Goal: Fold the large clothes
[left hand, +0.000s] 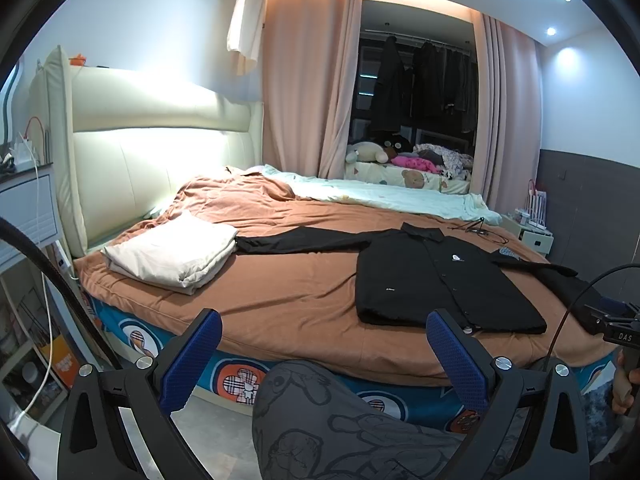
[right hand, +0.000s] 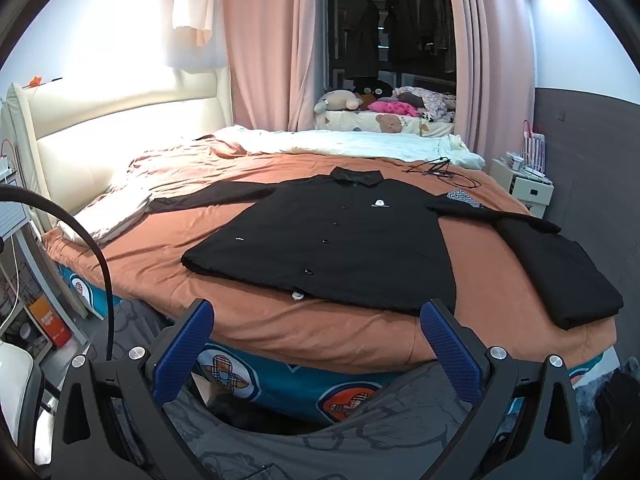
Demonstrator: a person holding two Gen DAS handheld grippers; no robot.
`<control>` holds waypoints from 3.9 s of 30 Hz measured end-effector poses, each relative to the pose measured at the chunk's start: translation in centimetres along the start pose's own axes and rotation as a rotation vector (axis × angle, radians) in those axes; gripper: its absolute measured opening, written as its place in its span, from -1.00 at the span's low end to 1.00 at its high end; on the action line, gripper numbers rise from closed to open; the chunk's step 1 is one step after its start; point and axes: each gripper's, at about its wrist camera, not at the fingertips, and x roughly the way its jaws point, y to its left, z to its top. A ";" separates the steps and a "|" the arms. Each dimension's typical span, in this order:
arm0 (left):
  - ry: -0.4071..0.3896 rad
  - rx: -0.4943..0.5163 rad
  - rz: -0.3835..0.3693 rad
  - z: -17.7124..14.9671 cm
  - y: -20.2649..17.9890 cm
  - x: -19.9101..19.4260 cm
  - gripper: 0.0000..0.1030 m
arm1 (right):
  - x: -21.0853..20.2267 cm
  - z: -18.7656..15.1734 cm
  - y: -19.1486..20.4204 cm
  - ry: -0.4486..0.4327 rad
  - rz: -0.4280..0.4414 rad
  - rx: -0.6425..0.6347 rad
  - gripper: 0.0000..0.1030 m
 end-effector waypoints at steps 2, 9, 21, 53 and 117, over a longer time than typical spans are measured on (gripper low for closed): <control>0.002 -0.001 -0.001 0.0 -0.1 0.1 0.99 | 0.0 0.0 0.1 -0.001 -0.001 -0.003 1.00; 0.003 0.000 -0.002 -0.1 0.0 0.1 0.99 | 0.0 -0.1 -0.1 -0.001 0.000 0.001 1.00; 0.002 -0.002 -0.002 0.0 -0.1 0.1 0.99 | -0.1 -0.1 -0.1 -0.006 -0.002 0.004 1.00; 0.022 -0.010 -0.005 0.3 0.3 0.8 0.99 | 0.6 0.7 -0.4 -0.012 -0.008 0.010 1.00; 0.512 -0.312 0.247 7.3 17.4 56.7 0.13 | 48.5 21.9 -0.7 0.387 0.149 -0.040 0.01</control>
